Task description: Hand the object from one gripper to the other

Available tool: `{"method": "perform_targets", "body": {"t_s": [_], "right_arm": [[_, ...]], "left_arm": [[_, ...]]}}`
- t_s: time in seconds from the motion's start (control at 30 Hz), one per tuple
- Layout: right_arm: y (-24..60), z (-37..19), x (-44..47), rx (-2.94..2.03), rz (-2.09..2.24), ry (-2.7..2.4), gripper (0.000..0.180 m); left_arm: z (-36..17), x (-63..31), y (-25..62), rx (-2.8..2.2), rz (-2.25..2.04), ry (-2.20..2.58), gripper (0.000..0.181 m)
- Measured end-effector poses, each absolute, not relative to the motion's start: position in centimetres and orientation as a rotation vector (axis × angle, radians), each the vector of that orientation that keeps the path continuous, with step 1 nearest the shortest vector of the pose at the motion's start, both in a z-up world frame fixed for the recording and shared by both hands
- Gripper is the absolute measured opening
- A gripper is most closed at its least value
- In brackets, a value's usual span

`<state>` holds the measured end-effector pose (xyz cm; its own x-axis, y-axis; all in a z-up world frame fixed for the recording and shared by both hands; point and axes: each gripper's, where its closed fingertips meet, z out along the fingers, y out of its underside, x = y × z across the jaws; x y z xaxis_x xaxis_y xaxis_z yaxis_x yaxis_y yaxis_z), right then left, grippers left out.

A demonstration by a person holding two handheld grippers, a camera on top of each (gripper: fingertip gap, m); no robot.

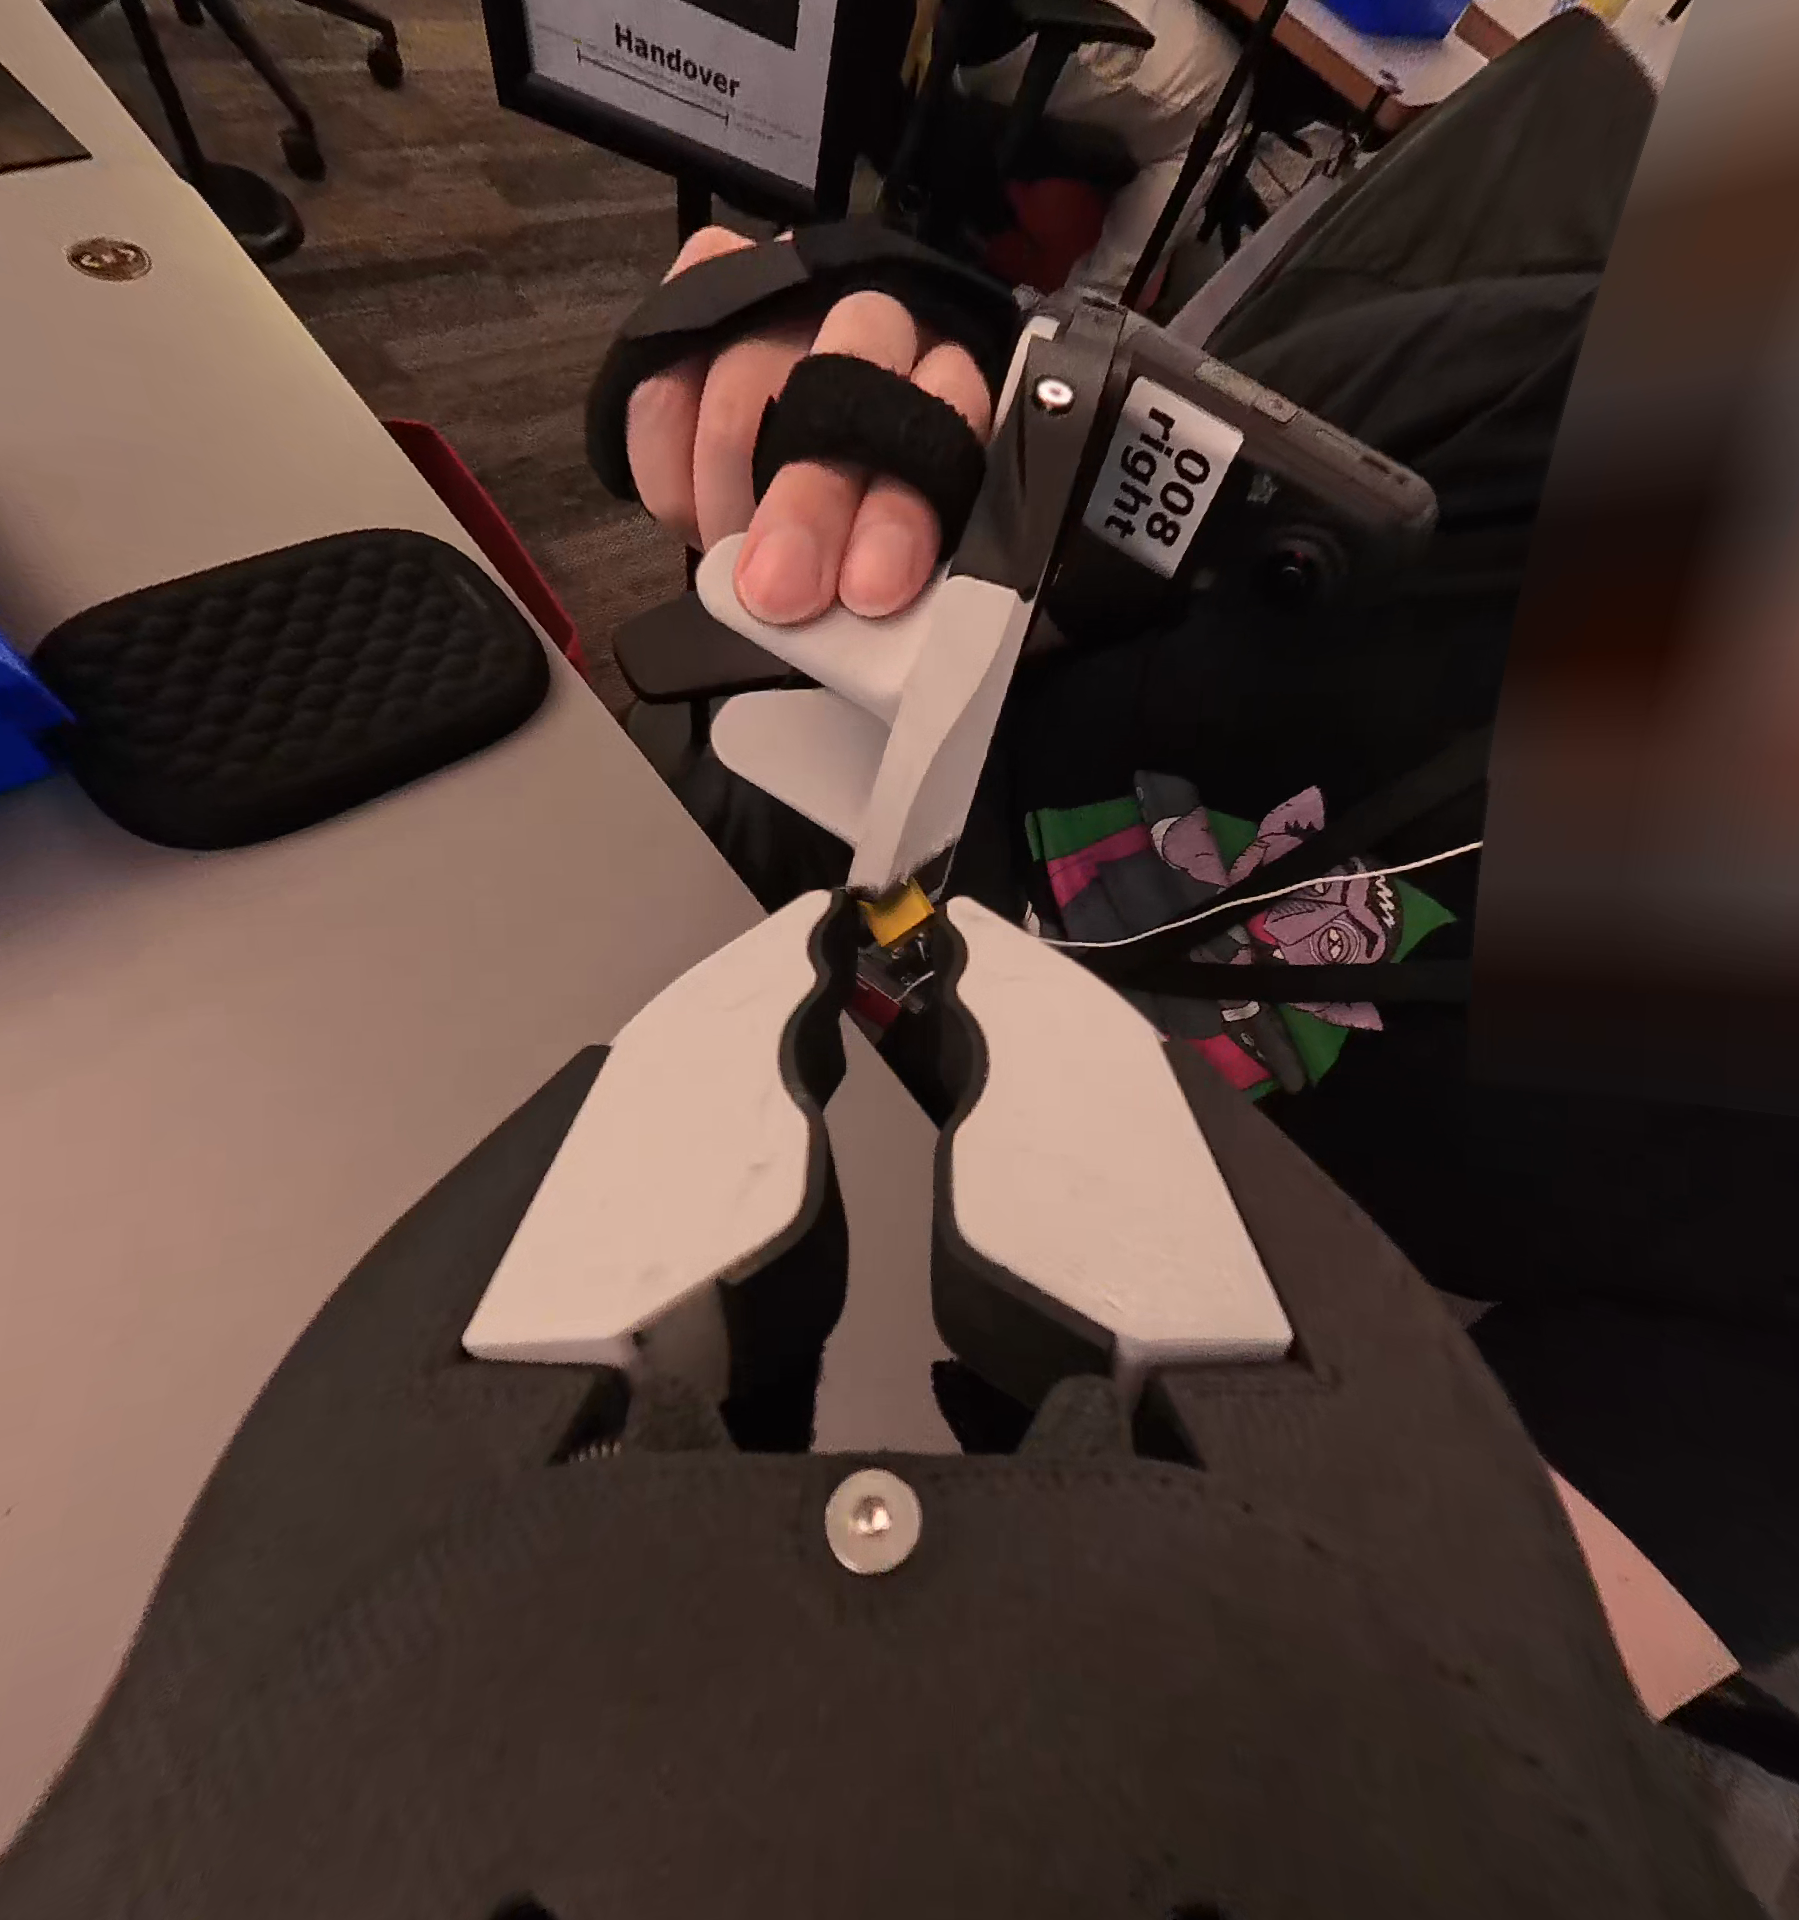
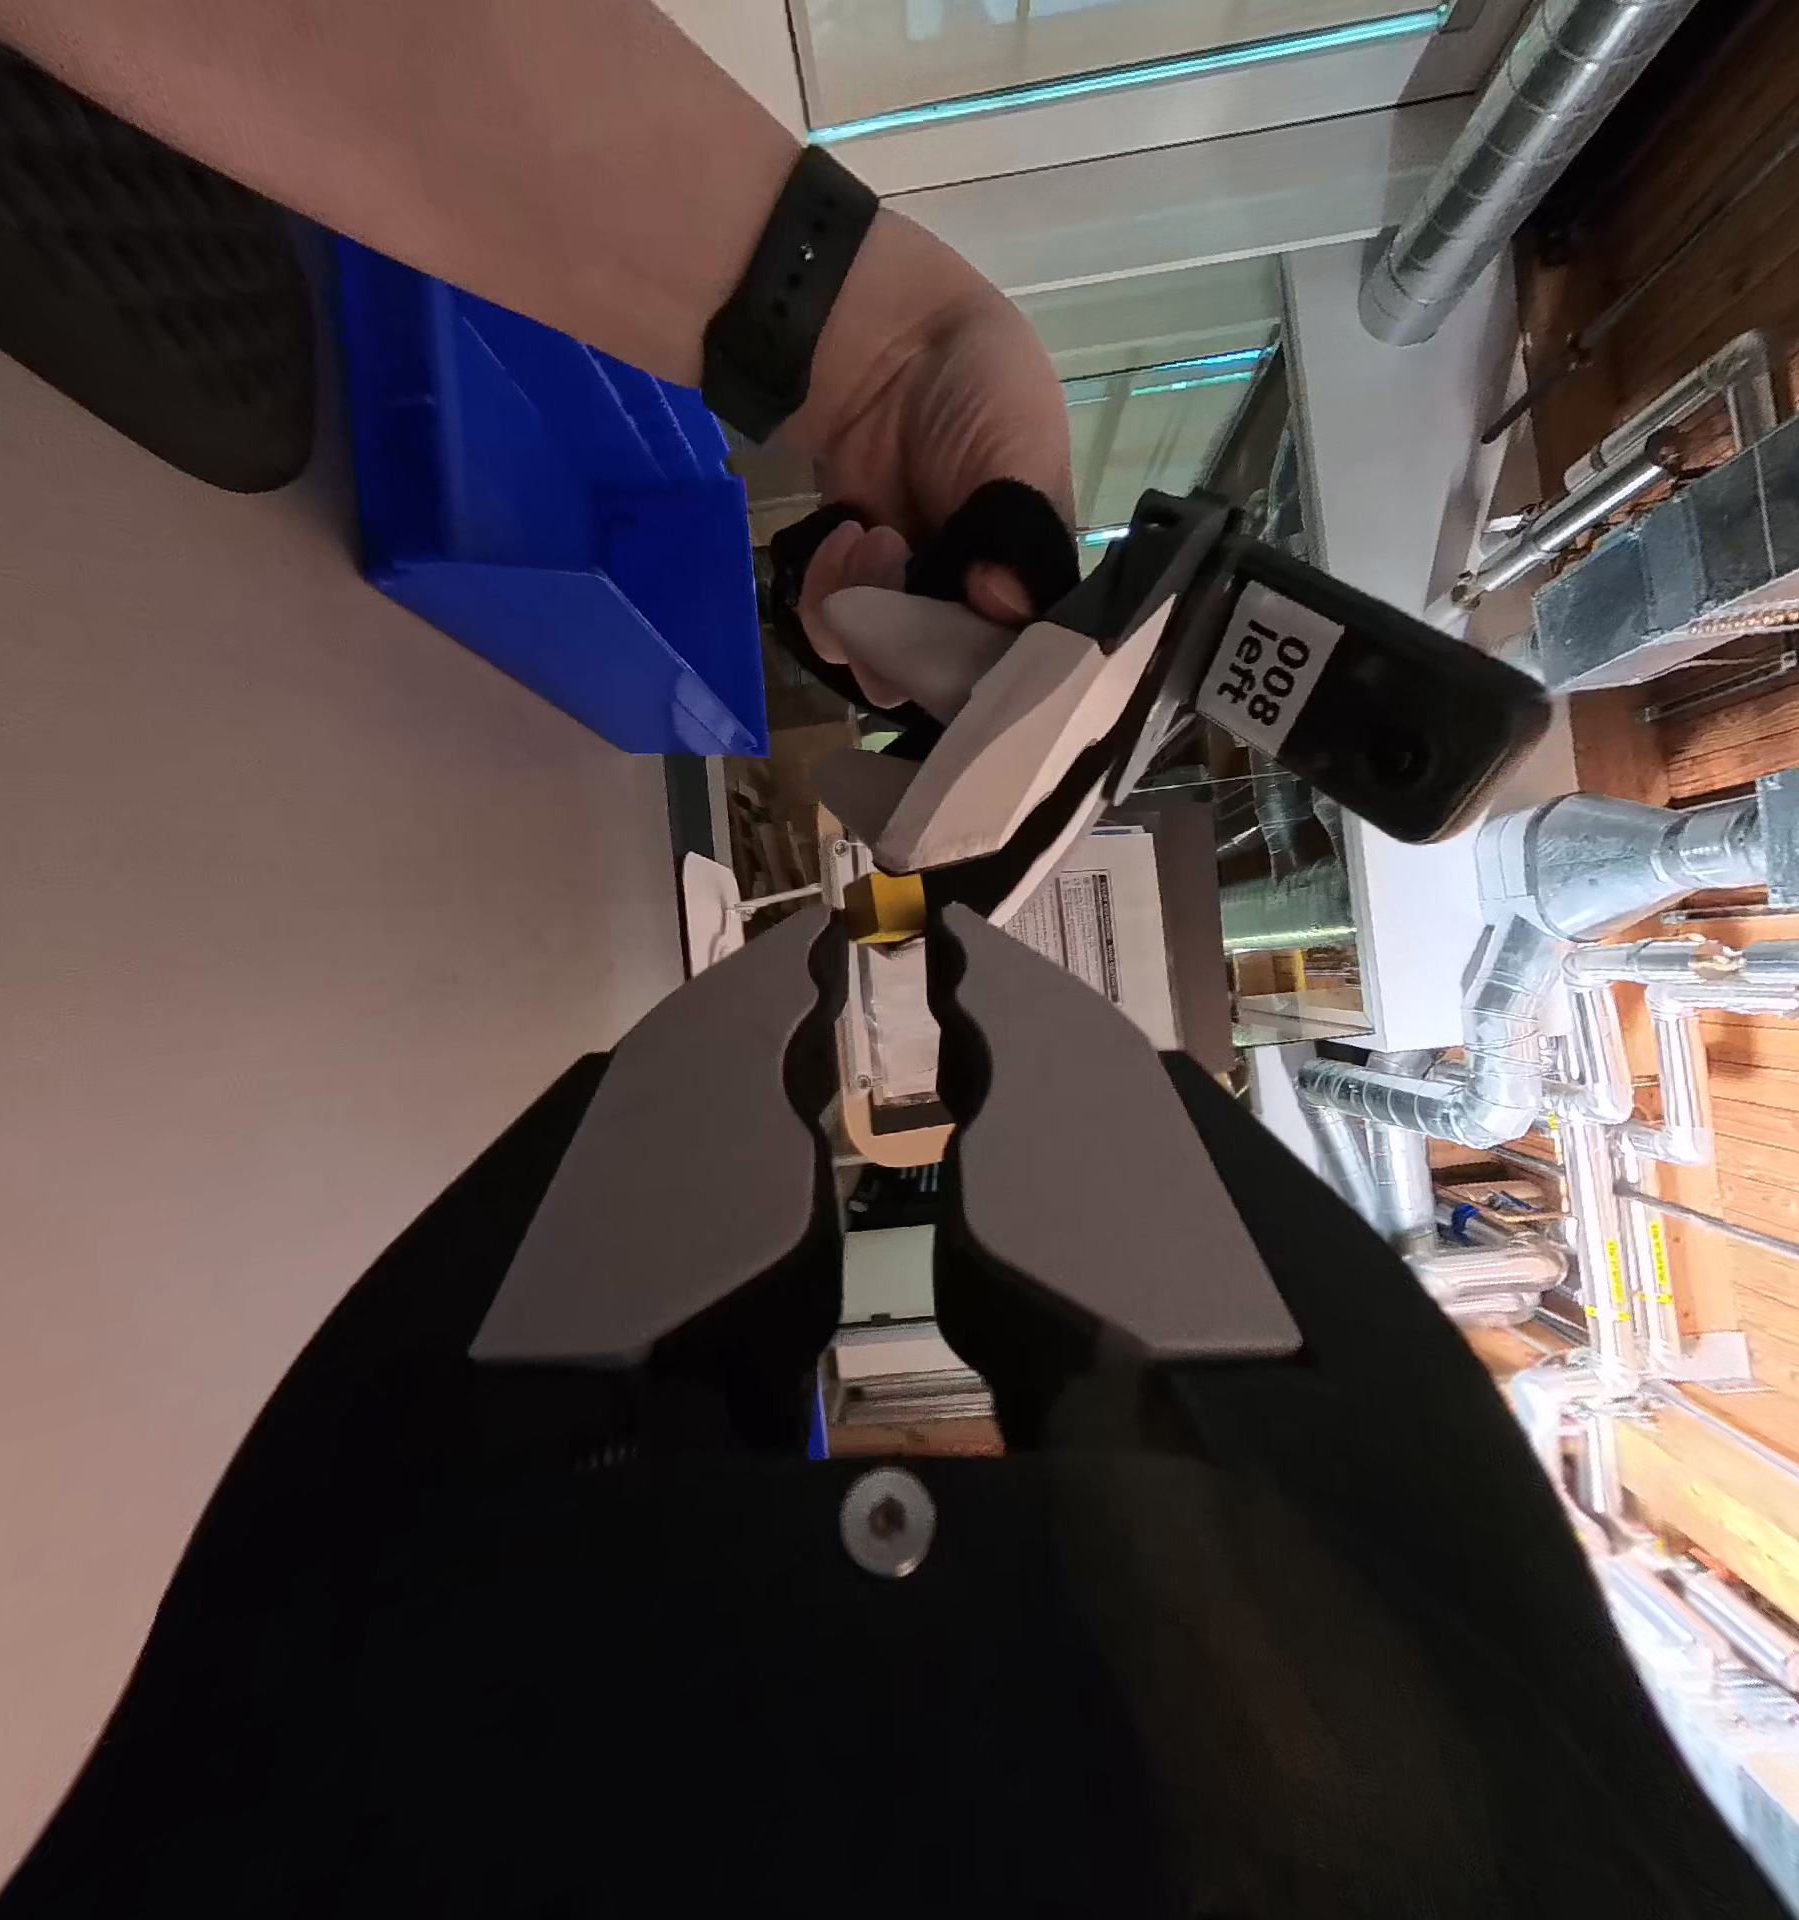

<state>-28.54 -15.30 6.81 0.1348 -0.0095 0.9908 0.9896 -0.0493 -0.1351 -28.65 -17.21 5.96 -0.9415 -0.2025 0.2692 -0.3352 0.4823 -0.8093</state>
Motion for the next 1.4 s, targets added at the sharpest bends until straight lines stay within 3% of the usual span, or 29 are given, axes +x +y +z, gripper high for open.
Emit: {"method": "perform_targets", "body": {"t_s": [0.23,0.37,0.53,0.63,0.9,1.1,1.4], "right_arm": [[-15.9,8.5,-27.3,-1.319,-1.075,-0.913,0.014],[-16.7,10.6,-25.3,-1.269,-1.206,-0.778,0.014],[-17.5,11.6,-23.2,-1.216,-1.413,-0.69,0.014],[-17.5,11.3,-23.1,-1.205,-1.463,-0.707,0.014],[-17.8,11.6,-23.0,-1.174,-1.519,-0.705,0.014],[-17.9,11.9,-22.7,-1.157,-1.553,-0.705,0.015],[-18.7,13.2,-23.3,-1.098,-1.423,-0.641,0.022]], "left_arm": [[6.8,-26.7,-16.5,0.613,1.564,-2.546,0.026],[7.3,-25.6,-15.7,0.714,1.622,-2.512,0.044],[9.0,-24.0,-17.3,0.759,1.805,-2.425,0.047],[10.3,-23.2,-18.3,0.763,1.95,-2.423,0.037],[10.0,-22.8,-19.4,0.837,1.953,-2.459,0.035],[10.7,-22.9,-19.7,0.778,2.022,-2.429,0.011],[12.5,-22.6,-19.1,0.674,2.212,-2.63,0.01]]}}
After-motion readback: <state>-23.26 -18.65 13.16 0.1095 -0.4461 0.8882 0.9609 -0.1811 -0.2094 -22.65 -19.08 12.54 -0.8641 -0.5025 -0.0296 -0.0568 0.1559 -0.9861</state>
